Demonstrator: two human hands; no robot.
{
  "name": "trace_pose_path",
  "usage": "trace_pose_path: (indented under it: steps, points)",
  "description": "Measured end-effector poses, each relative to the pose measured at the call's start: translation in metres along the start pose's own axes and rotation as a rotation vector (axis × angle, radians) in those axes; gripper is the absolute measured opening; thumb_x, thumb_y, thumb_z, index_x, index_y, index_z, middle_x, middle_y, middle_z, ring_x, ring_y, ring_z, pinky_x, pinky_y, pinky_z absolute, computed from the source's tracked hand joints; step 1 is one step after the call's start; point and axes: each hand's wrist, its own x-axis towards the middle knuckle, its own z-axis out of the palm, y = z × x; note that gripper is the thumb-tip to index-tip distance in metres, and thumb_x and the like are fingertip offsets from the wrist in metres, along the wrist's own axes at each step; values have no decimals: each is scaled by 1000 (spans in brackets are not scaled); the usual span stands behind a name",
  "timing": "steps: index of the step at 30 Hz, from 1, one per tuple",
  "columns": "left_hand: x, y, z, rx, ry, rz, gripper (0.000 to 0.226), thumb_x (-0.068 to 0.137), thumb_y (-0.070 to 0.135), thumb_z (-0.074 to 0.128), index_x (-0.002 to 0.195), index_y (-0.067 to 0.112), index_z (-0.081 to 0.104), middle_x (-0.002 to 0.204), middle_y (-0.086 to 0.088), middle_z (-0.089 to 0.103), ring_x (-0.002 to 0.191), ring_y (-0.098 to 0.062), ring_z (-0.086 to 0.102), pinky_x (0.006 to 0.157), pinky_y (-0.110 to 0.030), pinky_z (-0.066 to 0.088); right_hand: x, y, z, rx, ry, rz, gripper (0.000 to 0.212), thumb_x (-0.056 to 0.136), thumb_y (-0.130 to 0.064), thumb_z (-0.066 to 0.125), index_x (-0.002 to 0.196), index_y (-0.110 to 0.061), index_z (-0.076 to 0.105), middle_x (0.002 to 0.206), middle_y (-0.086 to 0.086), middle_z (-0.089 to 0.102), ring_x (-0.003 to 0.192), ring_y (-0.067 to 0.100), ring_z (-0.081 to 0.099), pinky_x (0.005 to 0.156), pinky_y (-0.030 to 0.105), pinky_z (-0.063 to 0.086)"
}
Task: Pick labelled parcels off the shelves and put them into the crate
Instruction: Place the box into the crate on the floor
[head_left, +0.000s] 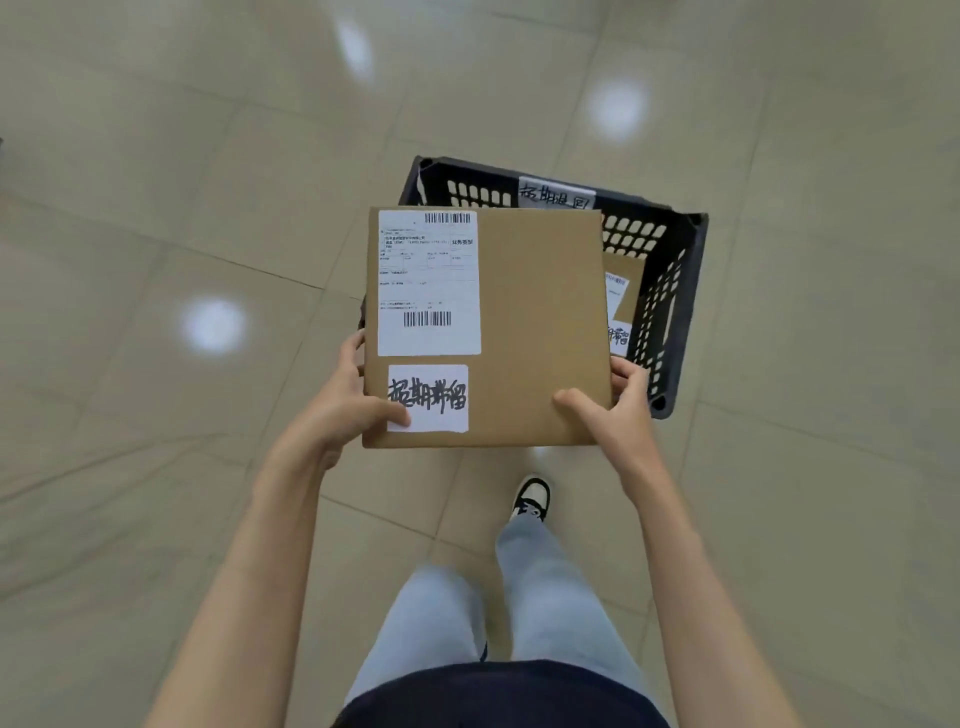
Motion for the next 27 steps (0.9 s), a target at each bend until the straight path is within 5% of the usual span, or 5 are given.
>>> trace_pose_path:
  steps: [8,15,20,23,27]
  points:
    - [103,27,12,49,11,-49,104,63,-22,61,141,32,19,110,2,53,99,-20,56,70,-32,47,83,4,14,18,33,85,63,74,-17,73,124,-19,34,102,-18,48,90,-9,50,81,22,43]
    - [221,24,6,128,-20,-82,105,66,-19,62,140,40,16,104,3,57,97,-18,59,58,-31,50,175,28,59,44,104,151,61,72,-24,73,116,-28,32,118,-4,54,98,3,56,90,31,46]
    - [307,13,8,250,-28,-77,102,71,-19,58,142,36,10,106,7,54,90,-10,58,42,-9,45,245,59,99,96,111,252,63,75,-26,72,122,-25,30,129,0,48,112,9,51,90,25,41]
    - [346,-2,14,367,-15,-124,94,76,-16,55,144,30,9,129,-5,44,104,-16,52,62,-23,54,274,75,123,22,134,291,64,76,-28,71,125,-24,29,131,0,42,117,15,43,91,30,34]
    - [370,-16,20,576,42,-157,79,79,-4,52,141,26,14,126,-5,48,114,-27,50,94,-46,45,291,83,136,-99,200,266,57,74,-30,70,111,-30,27,120,-1,42,107,17,44,81,30,33]
